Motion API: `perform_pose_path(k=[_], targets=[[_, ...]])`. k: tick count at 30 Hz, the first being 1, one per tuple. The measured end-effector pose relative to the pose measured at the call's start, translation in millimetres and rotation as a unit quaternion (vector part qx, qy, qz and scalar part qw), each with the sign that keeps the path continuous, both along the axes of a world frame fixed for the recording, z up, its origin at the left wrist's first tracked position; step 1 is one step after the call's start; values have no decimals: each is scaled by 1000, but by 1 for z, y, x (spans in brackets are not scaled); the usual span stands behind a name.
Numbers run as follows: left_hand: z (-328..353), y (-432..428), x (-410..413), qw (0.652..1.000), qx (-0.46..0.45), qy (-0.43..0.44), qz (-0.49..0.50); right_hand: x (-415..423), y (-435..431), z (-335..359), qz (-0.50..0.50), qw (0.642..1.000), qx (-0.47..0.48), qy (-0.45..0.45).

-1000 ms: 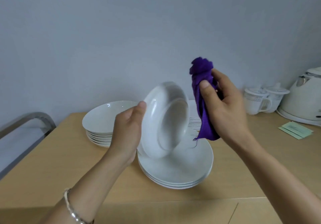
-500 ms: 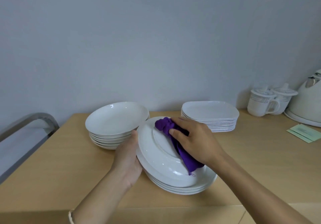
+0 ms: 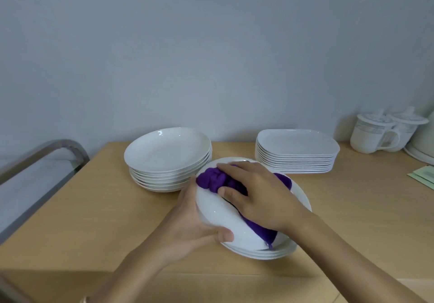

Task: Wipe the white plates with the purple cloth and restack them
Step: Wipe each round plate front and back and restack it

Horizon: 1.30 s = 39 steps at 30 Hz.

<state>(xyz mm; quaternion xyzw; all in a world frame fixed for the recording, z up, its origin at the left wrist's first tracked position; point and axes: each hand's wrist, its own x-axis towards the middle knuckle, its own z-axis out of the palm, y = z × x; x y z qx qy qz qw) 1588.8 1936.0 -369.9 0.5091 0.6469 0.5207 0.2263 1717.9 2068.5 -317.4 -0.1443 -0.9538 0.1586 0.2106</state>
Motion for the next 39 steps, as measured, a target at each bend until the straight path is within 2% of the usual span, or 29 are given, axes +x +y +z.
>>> perform_pose_path(k=[2, 4, 8, 9, 15, 17, 21, 23, 26, 28, 31, 34, 39], targets=[[-2, 0, 2, 999, 13, 30, -4, -7, -3, 1, 29, 999, 7, -16], [-3, -2, 3, 1000, 15, 21, -3, -12, 6, 1, 18, 1000, 14, -19], [-4, -3, 6, 1000, 2, 10, 16, -18, 39, 3, -113, 993, 13, -24], [-4, -4, 6, 1000, -5, 14, 15, -18, 41, 2, -121, 992, 19, -21], [-3, -6, 4, 996, -62, 70, 11, -3, -3, 7, 50, 998, 24, -37], [-3, -7, 4, 995, -65, 70, 29, -10, 8, 9, 17, 999, 18, -33], [0, -7, 8, 996, -44, 63, 49, -20, 23, 5, -126, 991, 33, -32], [2, -6, 11, 996, -31, 57, 56, -19, 18, 4, -102, 995, 21, -11], [8, -5, 14, 995, -9, 69, 70, -20, 2, 12, -12, 997, -45, 57], [12, -3, 17, 993, -13, 82, 84, -30, -4, 19, 8, 997, -30, 77], [16, -3, 20, 992, -27, 78, 93, -51, -2, 30, -8, 1000, -11, 15], [18, -5, 21, 993, -25, 79, 87, -67, 15, 42, -35, 996, -57, -66], [20, -8, 21, 992, -29, 82, 94, -60, 58, 49, -98, 985, -100, -103]])
